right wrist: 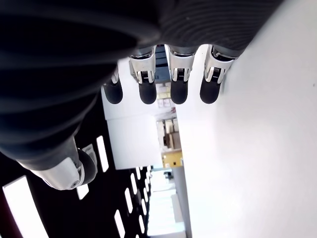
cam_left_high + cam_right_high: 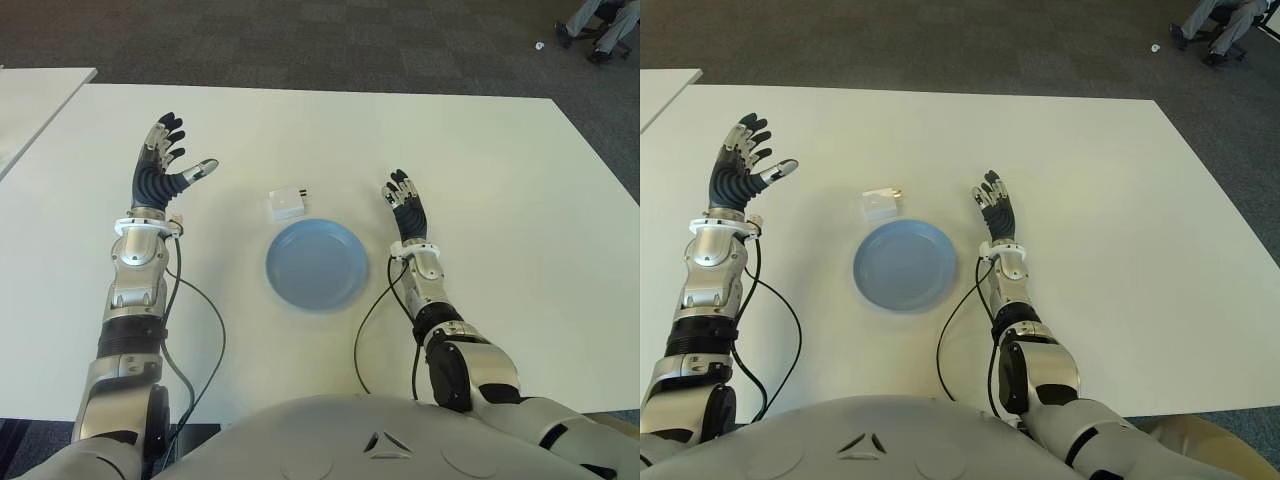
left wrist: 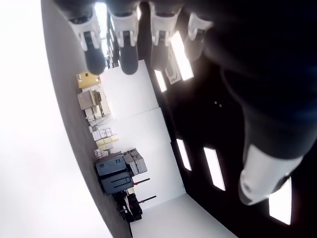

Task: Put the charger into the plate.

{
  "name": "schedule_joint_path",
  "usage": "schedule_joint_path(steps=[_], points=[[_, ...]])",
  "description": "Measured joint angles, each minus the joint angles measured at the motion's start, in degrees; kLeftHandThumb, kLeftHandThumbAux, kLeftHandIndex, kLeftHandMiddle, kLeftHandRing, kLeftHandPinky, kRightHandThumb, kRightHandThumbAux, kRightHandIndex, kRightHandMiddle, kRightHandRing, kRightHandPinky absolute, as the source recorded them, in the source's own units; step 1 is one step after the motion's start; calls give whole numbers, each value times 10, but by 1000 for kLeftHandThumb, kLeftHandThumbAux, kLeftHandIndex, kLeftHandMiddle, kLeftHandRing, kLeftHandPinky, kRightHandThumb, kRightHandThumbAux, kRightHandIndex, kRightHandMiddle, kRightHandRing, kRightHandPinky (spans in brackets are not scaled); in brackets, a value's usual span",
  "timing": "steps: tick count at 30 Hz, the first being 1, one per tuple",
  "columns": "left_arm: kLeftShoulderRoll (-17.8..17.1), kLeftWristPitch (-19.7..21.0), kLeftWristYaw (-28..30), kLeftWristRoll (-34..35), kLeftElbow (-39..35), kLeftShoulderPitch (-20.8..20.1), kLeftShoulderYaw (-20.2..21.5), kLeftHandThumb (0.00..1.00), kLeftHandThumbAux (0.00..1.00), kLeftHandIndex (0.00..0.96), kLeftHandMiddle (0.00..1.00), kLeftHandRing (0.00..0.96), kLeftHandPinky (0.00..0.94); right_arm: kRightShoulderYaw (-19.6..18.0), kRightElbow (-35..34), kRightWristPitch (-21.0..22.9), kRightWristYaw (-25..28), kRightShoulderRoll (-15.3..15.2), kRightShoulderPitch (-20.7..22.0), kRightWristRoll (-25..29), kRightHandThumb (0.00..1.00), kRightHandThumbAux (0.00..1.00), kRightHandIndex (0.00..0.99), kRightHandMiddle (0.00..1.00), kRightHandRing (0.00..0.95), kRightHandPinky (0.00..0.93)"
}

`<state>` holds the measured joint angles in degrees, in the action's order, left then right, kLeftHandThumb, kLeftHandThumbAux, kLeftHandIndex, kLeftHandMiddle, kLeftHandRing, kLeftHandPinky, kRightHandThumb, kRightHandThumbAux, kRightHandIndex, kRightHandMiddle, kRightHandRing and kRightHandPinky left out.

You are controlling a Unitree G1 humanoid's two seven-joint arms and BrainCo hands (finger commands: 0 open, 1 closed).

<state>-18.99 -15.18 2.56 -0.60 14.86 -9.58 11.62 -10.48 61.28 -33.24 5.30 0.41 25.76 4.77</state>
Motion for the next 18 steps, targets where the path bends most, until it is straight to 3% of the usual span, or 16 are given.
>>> schedule_joint_path(steps=[11,15,18], points=[[-31,38,10,-46,-18,-23,-34,342,642,58,89,99,151,3,-10,8,-3,0,-1,-1,0,584,28,75,47,48],[-43,38,11,-68,-16,-37,-51,295,615,61,89,97,154,4,-13,11,-3,0,-1,-1,0,579,26,76,47,48],[-59,31,5,-126,-4,-53,-84,242,604,62,90,97,143,4,-17,12,-3,-1,-3,-1,0,574,25,76,47,45]])
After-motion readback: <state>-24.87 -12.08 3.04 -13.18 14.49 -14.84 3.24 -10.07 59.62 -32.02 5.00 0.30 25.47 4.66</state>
